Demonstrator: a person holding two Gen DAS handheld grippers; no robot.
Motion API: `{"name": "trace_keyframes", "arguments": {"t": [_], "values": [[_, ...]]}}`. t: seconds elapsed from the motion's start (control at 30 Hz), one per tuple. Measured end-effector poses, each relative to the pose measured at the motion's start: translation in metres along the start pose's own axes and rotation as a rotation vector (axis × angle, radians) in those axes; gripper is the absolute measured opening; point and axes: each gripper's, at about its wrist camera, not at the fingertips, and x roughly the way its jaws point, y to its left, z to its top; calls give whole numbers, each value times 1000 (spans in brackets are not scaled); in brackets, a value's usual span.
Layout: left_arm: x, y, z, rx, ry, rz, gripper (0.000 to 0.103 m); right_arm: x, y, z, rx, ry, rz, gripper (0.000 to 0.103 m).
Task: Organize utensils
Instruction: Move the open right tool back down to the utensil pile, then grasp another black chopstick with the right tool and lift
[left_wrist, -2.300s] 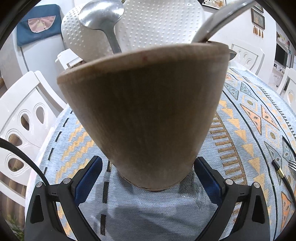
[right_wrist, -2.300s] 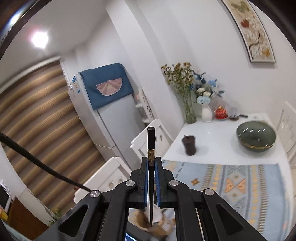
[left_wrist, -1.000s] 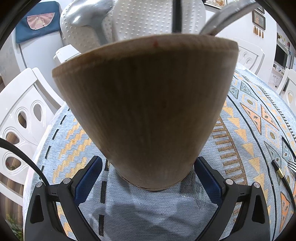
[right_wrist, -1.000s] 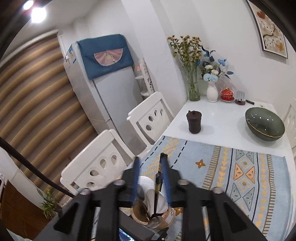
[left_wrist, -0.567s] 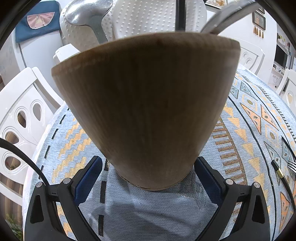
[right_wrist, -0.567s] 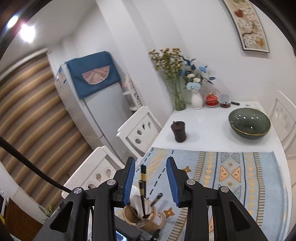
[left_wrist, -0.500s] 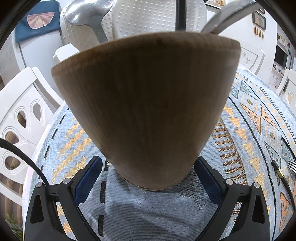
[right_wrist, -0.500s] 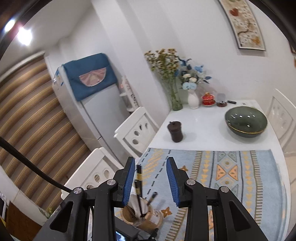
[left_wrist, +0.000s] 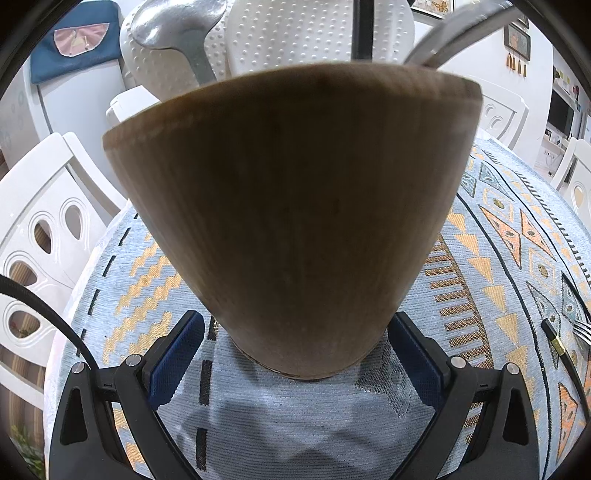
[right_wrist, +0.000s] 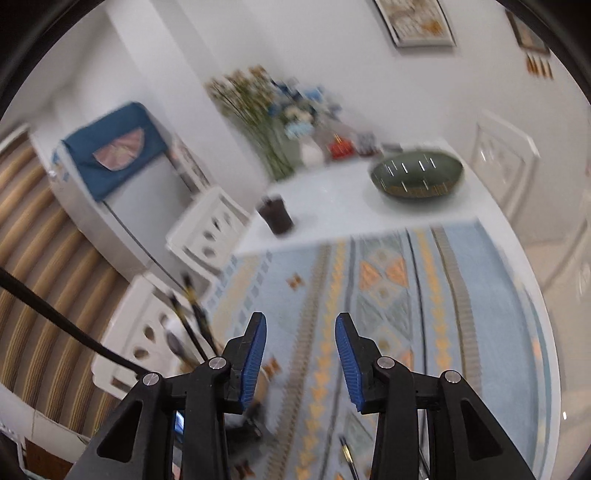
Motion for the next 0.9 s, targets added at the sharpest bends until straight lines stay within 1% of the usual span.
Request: {"name": "trace_keyframes", "arguments": {"t": [0.03, 0.07, 0.23, 0.3, 0.43, 0.47, 0.53, 0.6, 0.73, 0.8, 0.83, 0.9], "values": [[0, 0, 0, 0, 0, 0, 101, 7, -8, -11, 18, 44, -12, 42], [0, 0, 0, 0, 0, 1, 101, 14, -13, -21, 24, 84, -23, 44], [2, 1, 0, 0, 3, 3, 102, 55, -31, -74, 13, 294, -93, 44], [2, 1, 0, -1, 3, 2, 102, 73, -35, -95, -16, 381, -131, 44], [2, 2, 0, -1, 3, 3, 102, 103, -36, -121, -78, 498, -187, 44], [2, 2, 0, -1, 3, 2, 102, 107, -36, -125, -85, 511, -190, 44], [3, 3, 0, -1, 3, 2, 102, 114, -36, -132, -86, 535, -178, 34], [2, 2, 0, -1, 3, 2, 102, 120, -35, -138, -98, 553, -178, 29], [2, 3, 0, 0, 3, 2, 102, 125, -31, -141, -134, 557, -193, 24], [3, 3, 0, 0, 4, 2, 102, 129, -30, -142, -159, 566, -223, 21], [2, 3, 1, 0, 4, 2, 102, 133, -28, -142, -171, 569, -236, 18], [3, 2, 1, 1, 7, 3, 102, 136, -27, -145, -192, 565, -253, 16]]}}
